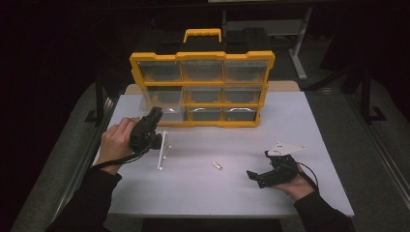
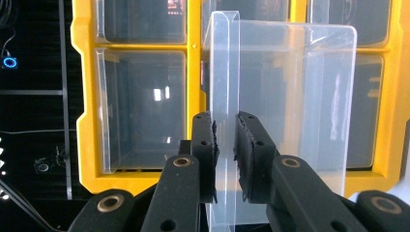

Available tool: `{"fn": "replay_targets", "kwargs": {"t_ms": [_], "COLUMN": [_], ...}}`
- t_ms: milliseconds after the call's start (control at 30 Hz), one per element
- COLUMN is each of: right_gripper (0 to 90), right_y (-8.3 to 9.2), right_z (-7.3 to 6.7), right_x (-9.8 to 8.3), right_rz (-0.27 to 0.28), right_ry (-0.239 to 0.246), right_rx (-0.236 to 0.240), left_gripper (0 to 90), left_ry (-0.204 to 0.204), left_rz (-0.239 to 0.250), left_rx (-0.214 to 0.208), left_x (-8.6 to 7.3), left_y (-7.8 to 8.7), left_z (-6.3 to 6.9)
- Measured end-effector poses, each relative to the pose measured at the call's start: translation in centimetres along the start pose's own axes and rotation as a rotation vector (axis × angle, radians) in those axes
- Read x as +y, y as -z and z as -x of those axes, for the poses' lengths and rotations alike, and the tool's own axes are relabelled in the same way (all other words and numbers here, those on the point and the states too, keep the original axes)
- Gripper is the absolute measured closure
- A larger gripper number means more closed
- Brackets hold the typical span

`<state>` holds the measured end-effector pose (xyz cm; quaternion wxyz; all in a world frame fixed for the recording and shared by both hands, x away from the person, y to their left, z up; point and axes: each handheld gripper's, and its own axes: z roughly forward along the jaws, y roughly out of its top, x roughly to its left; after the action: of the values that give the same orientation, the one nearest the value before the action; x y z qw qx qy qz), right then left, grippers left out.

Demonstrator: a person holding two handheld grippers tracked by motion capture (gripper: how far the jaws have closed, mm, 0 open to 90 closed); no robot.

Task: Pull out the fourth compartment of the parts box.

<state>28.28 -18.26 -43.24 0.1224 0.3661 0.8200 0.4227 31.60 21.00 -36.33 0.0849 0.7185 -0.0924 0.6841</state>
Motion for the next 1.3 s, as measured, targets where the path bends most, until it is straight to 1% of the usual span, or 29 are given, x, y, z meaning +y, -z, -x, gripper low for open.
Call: {"fn": "replay_targets", "kwargs": {"t_ms": [267, 300, 433, 500, 567, 667, 700, 867, 967, 1100, 1133, 1300], "right_gripper": [0.0, 0.0, 0.0, 0.0, 0.0, 0.0, 0.0, 0.0, 0.0, 0.0, 0.0, 0.0], "right_y": [-0.1, -0.1, -0.1, -0.1, -0.1, -0.2, -0.1, -0.2, -0.2, -0.2, -0.2, -0.2], "right_z": [0.0, 0.1, 0.0, 0.0, 0.0, 0.0, 0.0, 0.0, 0.0, 0.0, 0.0, -0.1], "right_x": [0.0, 0.0, 0.0, 0.0, 0.1, 0.1, 0.1, 0.1, 0.1, 0.1, 0.1, 0.2], "right_rz": [-0.001, -0.002, -0.003, -0.004, -0.001, -0.002, -0.002, -0.001, -0.003, -0.003, -0.003, -0.005], "right_ry": [-0.003, -0.003, -0.002, 0.0, -0.001, 0.0, 0.001, 0.002, 0.005, 0.004, 0.005, 0.006], "right_rx": [0.001, 0.001, 0.005, 0.005, 0.006, 0.007, 0.007, 0.006, 0.005, 0.006, 0.006, 0.007], "left_gripper": [79.0, 79.0, 79.0, 79.1, 79.0, 78.9, 78.7, 77.8, 76.5, 61.2, 58.0, 48.6], "left_ry": [0.001, -0.006, 0.002, -0.005, -0.003, 0.002, -0.003, 0.003, 0.014, 0.026, 0.029, 0.03], "left_rz": [0.007, 0.004, 0.013, 0.009, 0.008, 0.012, 0.009, 0.013, 0.013, 0.009, 0.008, 0.012], "left_rx": [0.005, 0.004, 0.007, 0.008, 0.009, 0.006, 0.001, 0.004, 0.007, 0.023, 0.019, 0.028], "left_x": [0.1, 0.1, 0.2, 0.4, 0.4, 0.3, 0.3, 0.3, 0.1, 0.0, 0.0, 0.0], "left_y": [0.7, 0.7, 0.9, 1.1, 1.2, 1.2, 1.3, 1.4, 1.4, 1.6, 1.6, 2.1], "left_z": [0.1, 0.1, 0.2, 0.1, 0.2, 0.3, 0.3, 0.5, 0.6, 0.8, 0.8, 1.1]}}
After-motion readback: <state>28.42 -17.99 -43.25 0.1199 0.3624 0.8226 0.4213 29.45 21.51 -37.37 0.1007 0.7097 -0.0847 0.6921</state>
